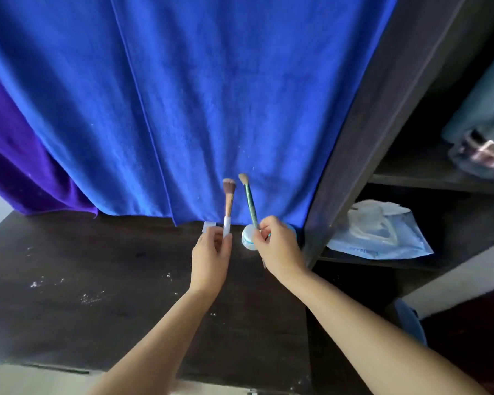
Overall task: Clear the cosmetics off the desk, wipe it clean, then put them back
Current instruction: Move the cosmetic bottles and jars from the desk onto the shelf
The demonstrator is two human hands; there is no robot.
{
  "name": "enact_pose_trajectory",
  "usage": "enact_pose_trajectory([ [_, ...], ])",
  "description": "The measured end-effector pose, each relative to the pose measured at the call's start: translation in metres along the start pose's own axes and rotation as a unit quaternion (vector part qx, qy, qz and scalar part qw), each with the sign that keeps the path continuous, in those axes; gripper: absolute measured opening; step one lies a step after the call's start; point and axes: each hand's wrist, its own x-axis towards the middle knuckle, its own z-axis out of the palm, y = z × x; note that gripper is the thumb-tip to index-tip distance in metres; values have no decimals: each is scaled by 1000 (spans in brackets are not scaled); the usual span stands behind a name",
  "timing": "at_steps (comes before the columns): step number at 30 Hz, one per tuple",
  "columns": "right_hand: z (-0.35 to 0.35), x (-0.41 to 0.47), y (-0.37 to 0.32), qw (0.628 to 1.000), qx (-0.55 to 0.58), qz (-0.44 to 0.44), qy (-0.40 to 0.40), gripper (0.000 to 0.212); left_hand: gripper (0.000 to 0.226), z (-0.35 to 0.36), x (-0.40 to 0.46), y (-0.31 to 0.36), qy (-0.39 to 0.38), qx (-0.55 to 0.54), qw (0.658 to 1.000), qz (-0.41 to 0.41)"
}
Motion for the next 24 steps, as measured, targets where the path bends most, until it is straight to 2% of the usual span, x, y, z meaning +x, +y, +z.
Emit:
enact_pose_trajectory([
  [3,-61,-14,-20,995,44,-71,59,8,2,4,-20,72,50,-82,994,46],
  [6,-125,-36,-29,979,77,-144,119,7,9,13,-46,136,71,-135,982,108],
  [9,-186,-53,-27,968,109,-167,154,8,22,27,-75,189,61,-152,969,186],
  [12,-238,-52,-20,960,116,-170,191,7,19,47,-90,228,25,-133,960,244],
  [15,-272,-40,-13,967,75,-151,192,5,4,71,-83,244,-27,-70,965,249],
  [19,-279,-17,-5,988,30,-68,133,7,16,93,-62,249,-29,66,974,214],
  [21,-274,-3,-4,993,11,-44,107,9,17,95,-55,253,-20,148,966,210],
  [24,-267,14,-10,995,-43,-23,82,16,15,96,-45,261,-21,283,934,215],
])
